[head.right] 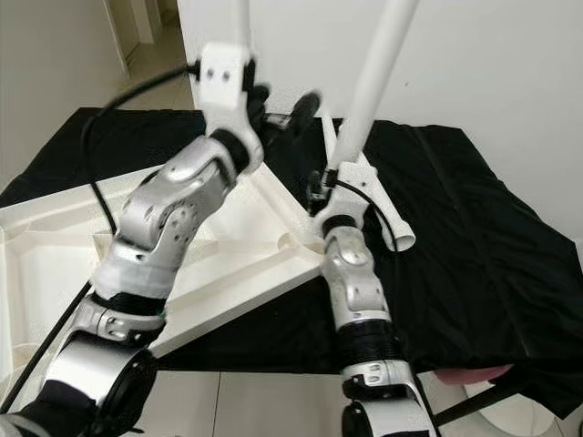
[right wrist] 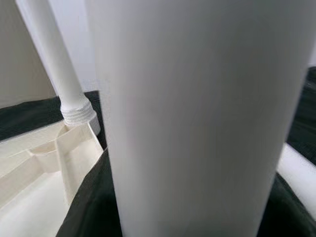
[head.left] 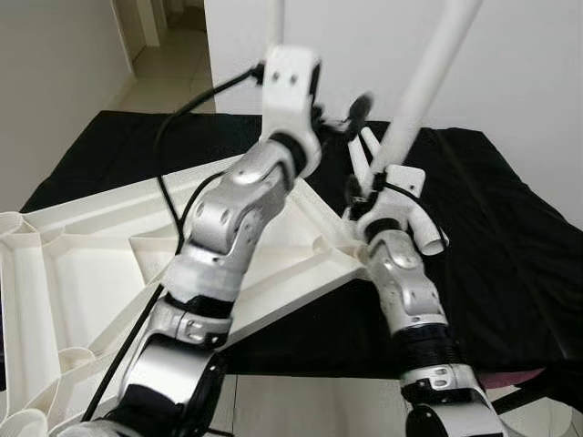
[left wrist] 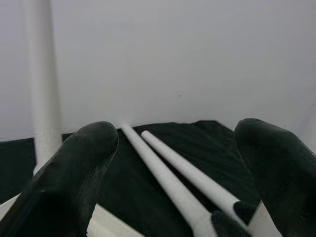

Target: Building children table

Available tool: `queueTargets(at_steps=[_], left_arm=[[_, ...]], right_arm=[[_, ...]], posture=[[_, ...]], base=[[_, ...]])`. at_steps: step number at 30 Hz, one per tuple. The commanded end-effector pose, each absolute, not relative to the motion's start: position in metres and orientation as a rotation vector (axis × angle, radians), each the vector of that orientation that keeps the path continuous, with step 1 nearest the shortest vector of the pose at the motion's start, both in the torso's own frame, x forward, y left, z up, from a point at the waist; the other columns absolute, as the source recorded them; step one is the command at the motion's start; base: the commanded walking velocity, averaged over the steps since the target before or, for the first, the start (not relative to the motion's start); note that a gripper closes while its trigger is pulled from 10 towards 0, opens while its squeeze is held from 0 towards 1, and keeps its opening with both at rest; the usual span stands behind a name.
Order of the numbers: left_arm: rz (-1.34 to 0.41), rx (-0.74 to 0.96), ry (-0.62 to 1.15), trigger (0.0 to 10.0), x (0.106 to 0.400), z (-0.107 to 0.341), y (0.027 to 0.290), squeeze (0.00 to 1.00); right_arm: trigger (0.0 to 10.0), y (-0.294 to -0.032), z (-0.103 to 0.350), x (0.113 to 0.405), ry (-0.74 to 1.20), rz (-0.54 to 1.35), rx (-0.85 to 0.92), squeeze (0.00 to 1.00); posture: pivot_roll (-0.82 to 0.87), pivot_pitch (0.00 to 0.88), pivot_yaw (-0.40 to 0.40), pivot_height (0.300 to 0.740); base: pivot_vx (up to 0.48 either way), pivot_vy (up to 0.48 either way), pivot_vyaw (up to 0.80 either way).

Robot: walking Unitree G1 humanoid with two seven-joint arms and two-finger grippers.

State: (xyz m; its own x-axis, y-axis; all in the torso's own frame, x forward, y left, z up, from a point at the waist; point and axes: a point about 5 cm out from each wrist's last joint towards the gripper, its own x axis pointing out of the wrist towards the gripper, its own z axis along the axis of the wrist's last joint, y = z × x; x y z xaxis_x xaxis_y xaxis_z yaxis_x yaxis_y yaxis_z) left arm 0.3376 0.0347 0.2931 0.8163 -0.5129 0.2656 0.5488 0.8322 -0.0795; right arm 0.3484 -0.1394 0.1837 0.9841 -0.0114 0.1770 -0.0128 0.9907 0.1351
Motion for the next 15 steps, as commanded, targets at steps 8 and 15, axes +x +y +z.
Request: queueTargets(at_steps=[8,15], left_arm=[[-0.545,-0.052,-0.162,10.0,0.334,0.259,0.043,0.0],[-0.579,0.064,-0.14,10.0,0.322,0.226,0.049,0.0]], right_arm=[[10.0,-0.154,0.18,0.338,-0.216,-0.011,0.082,0.0],[10.0,-0.157,0.172,0.331,-0.203,0.017,0.086,0.0]], posture=[[-0.05,0.0,-0.028,0.74],[-0.05,0.0,-0.04,0.74]], base=[[0.0,0.0,0.0],[0.0,0.0,0.0]])
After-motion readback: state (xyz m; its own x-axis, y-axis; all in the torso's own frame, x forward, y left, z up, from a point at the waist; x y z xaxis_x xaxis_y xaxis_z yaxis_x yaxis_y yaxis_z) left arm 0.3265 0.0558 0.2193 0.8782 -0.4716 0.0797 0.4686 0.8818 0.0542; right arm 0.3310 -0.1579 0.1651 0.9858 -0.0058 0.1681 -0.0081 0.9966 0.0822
